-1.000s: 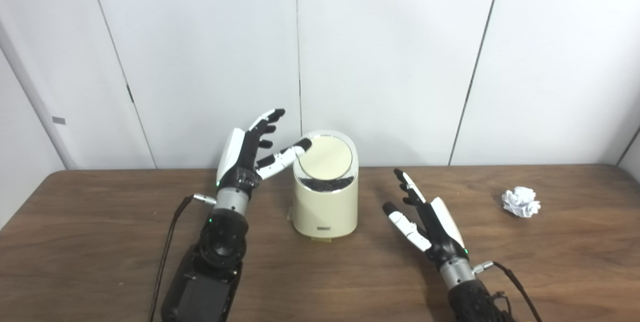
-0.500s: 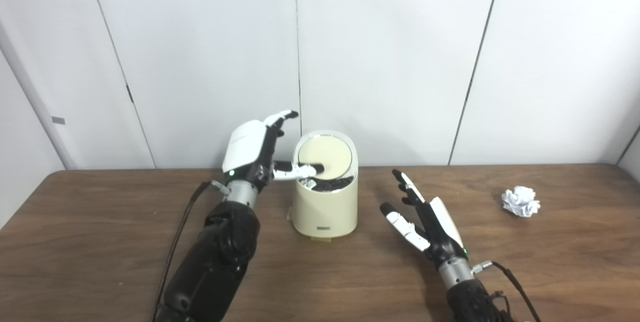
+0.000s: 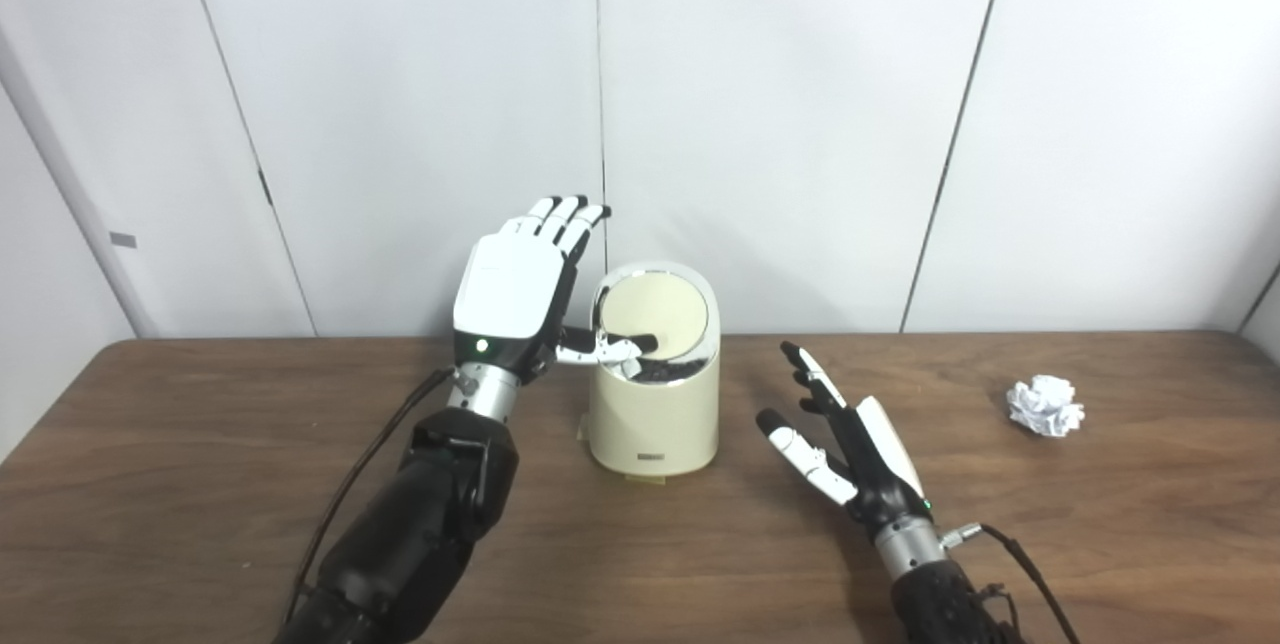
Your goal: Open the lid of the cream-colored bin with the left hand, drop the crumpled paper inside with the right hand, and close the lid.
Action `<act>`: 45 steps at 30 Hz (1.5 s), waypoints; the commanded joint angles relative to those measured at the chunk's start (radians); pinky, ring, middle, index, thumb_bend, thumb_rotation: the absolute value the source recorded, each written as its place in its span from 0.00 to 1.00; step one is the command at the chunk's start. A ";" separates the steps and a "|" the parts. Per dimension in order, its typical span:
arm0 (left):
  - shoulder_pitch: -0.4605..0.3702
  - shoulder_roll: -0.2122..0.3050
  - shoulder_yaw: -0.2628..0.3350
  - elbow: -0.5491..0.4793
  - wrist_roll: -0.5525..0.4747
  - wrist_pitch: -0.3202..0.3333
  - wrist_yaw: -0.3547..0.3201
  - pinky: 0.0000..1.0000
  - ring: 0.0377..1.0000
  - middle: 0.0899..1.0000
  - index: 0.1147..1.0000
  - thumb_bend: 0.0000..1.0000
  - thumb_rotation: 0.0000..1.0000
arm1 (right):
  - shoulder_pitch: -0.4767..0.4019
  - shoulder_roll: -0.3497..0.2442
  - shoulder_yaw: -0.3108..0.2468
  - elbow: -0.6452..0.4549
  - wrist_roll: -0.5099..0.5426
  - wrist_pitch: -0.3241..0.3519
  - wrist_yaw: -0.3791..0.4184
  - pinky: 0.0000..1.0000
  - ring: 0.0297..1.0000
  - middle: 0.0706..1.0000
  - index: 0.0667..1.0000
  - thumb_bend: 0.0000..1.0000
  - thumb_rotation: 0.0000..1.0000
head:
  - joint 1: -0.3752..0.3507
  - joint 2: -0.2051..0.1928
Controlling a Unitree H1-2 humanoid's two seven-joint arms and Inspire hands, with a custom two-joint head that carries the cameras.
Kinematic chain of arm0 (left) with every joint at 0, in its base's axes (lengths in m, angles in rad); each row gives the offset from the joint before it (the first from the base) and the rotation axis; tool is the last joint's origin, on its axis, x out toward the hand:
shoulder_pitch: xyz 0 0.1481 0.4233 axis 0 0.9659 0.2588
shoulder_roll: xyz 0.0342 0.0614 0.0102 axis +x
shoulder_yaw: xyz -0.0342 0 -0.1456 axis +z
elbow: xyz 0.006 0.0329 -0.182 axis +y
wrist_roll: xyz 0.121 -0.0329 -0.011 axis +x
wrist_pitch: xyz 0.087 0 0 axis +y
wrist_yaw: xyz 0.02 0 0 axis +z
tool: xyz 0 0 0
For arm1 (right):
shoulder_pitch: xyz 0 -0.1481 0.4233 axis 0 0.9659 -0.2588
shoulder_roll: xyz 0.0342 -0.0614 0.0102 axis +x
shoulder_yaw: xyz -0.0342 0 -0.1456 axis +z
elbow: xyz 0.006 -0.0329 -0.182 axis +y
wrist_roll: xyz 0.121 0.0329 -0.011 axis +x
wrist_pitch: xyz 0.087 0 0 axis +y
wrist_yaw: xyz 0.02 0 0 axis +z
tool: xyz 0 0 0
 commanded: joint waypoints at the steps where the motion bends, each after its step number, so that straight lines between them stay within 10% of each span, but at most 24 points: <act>1: -0.036 0.018 -0.028 0.019 0.067 0.023 -0.008 0.83 0.91 0.90 0.89 1.00 0.16 | -0.012 0.003 -0.003 -0.028 0.007 -0.011 -0.003 0.85 0.93 0.95 0.94 0.47 0.90 | -0.001 0.001; 9: -0.033 0.028 -0.043 -0.026 0.082 0.017 -0.013 0.83 0.89 0.88 0.88 0.97 0.23 | -0.011 0.005 -0.003 -0.033 0.013 -0.007 0.000 0.86 0.93 0.95 0.94 0.48 0.90 | -0.003 0.002; 13: -0.020 0.025 -0.026 -0.045 0.058 0.016 -0.031 0.77 0.85 0.84 0.84 0.67 0.82 | -0.011 0.003 -0.003 -0.029 0.018 -0.017 0.001 0.86 0.93 0.95 0.94 0.47 0.89 | -0.003 0.003; 16: -0.011 0.020 -0.004 -0.081 0.028 0.022 -0.087 0.75 0.83 0.81 0.79 0.69 0.98 | -0.012 0.002 -0.002 -0.027 0.018 -0.020 0.000 0.86 0.93 0.95 0.94 0.46 0.88 | -0.002 0.003; 23: 0.011 0.005 0.050 -0.167 -0.032 0.050 -0.208 0.71 0.79 0.77 0.76 0.92 1.00 | -0.011 -0.002 0.002 -0.031 0.012 -0.012 0.003 0.86 0.93 0.95 0.94 0.47 0.92 | -0.002 0.002; 45: 0.056 -0.030 0.268 -0.334 -0.261 0.065 -0.280 0.66 0.78 0.81 0.82 0.95 1.00 | -0.009 -0.005 -0.001 -0.033 0.012 -0.015 -0.003 0.85 0.93 0.95 0.93 0.47 0.91 | 0.003 -0.003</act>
